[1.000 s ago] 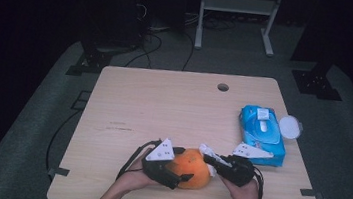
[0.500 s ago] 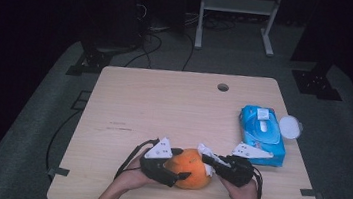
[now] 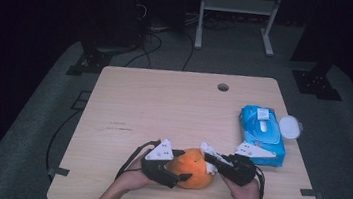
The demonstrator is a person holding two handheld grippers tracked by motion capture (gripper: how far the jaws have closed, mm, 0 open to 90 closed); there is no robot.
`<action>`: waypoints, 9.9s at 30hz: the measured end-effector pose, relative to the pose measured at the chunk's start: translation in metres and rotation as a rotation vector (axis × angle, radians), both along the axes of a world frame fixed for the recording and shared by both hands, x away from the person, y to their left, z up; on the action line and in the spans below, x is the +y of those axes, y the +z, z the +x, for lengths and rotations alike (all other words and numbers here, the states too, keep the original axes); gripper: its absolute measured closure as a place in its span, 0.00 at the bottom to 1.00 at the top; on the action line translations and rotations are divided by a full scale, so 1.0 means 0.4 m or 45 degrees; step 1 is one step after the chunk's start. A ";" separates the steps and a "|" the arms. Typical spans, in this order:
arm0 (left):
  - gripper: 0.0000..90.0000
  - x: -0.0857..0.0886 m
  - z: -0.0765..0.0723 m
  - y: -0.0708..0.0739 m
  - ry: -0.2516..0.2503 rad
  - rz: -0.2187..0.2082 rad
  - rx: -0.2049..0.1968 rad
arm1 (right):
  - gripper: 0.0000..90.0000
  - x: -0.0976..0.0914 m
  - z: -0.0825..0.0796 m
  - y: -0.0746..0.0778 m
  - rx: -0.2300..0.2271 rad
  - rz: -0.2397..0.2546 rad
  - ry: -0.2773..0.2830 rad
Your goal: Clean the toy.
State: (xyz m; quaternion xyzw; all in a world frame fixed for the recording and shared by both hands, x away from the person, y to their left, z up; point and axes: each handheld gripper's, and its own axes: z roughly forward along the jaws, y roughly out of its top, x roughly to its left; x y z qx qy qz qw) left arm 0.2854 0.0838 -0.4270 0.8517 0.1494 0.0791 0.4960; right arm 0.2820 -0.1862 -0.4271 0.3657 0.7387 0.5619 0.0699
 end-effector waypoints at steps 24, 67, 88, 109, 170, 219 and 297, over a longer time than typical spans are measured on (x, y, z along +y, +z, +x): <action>0.32 -0.019 -0.010 -0.013 -0.023 0.020 -0.020 | 0.90 0.102 -0.052 0.033 -0.113 -0.097 0.163; 0.31 0.020 0.018 -0.018 0.026 -0.027 0.040 | 0.71 0.041 -0.045 0.064 -0.121 -0.226 0.191; 0.31 0.010 0.010 -0.016 0.011 -0.009 0.017 | 0.92 -0.017 0.004 0.012 -0.034 -0.227 -0.003; 0.31 0.015 0.012 -0.020 0.019 -0.022 0.028 | 0.92 -0.043 0.027 -0.010 0.060 -0.090 -0.026; 0.41 0.020 0.011 0.033 0.048 -0.094 0.069 | 0.92 0.009 -0.025 0.051 -0.091 0.026 0.094; 0.29 -0.047 -0.027 -0.001 -0.019 -0.072 -0.042 | 0.92 0.052 -0.056 0.081 -0.183 -0.081 0.133; 0.33 0.031 0.026 -0.011 0.002 -0.141 0.082 | 0.91 -0.074 0.005 0.021 -0.021 0.036 -0.046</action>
